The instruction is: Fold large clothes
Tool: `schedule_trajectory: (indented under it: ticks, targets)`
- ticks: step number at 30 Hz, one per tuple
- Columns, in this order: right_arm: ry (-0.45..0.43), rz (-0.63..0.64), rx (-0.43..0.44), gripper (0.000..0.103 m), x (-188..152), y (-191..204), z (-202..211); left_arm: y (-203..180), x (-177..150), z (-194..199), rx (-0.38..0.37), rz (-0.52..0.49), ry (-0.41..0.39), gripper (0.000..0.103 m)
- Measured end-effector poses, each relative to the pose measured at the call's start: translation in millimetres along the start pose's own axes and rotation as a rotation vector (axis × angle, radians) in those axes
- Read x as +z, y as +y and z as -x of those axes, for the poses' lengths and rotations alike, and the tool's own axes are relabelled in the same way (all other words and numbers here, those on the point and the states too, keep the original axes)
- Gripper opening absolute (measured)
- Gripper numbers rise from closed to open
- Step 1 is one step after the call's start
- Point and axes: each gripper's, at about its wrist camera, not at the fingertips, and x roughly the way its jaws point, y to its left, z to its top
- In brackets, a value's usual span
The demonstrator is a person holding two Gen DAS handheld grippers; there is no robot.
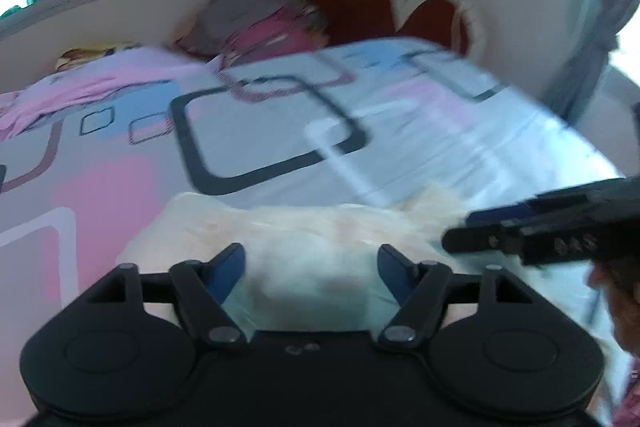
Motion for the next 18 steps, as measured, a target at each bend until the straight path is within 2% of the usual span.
schedule_trajectory:
  ticks: [4,8,14,16,18]
  targets:
    - [0.014,-0.117,0.038,0.043,-18.9,-25.2,30.9,-17.0,-18.6,26.9,-0.034,-0.024,-0.027,0.064]
    - [0.068,-0.15,0.05,0.046,-44.9,-33.0,43.1,-29.0,-44.8,29.1,0.003,-0.063,-0.004,0.064]
    - [0.114,-0.24,0.139,0.047,-79.4,-30.6,47.2,-22.6,-60.3,39.7,0.003,0.004,-0.02,0.064]
    - [0.116,-0.224,0.169,0.047,-81.3,-26.1,53.0,-22.6,-63.5,44.8,-0.001,0.008,-0.023,0.064]
    - [0.125,-0.186,0.155,0.047,-86.6,-18.1,58.5,-22.6,-66.3,48.1,-0.003,0.002,-0.017,0.064]
